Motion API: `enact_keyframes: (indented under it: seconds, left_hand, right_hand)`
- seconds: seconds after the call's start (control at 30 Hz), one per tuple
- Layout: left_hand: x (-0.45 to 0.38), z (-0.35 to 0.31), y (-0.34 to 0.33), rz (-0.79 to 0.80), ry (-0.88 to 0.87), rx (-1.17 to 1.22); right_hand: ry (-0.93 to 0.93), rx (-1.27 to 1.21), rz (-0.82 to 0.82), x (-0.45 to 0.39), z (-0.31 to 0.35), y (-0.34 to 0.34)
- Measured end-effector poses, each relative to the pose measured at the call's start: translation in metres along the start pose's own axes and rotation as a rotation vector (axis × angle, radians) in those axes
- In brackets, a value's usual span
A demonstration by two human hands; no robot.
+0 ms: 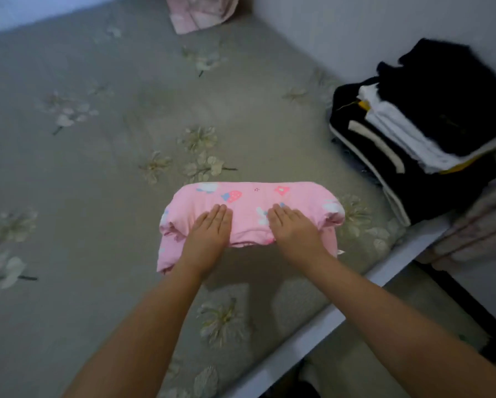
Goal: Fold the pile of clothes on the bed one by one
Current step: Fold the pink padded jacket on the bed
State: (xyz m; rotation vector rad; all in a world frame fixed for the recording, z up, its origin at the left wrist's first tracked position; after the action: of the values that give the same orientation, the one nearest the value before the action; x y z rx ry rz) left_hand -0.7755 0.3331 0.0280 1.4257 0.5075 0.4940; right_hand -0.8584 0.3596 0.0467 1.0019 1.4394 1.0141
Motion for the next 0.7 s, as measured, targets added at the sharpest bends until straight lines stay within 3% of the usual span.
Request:
enact_keyframes:
  seconds: [0.3,0.5,0.7]
  left_hand:
    - [-0.205,-0.121,0.169,-0.375,-0.361,-0.087]
    - [-0.337,-0.214,0.208,-0.424,-0.529,-0.186]
    - [-0.481,-0.261,0.206,-0.338,-0.618,-0.248]
  right_hand:
    - [-0.411,0.211,-0.04,-0.009,-0.239,0.128]
    - [-0.538,0.285,-0.106,0.002,-0.387,0.153]
    - [-0.723,0.208,-0.182,-0.018,-0.522,0.135]
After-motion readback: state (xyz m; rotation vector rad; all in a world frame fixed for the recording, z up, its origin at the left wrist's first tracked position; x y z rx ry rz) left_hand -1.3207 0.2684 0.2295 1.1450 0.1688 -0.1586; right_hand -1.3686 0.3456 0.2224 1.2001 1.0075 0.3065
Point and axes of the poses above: each hand's wrist, its own x-axis away from the middle knuckle, its own y-axis out of the back of the hand, z = x × y, the point moved 10 cm from there along -x, towards the middle knuckle, and after that the axes turned 8 degrees about -y, right-handed, at the moved point
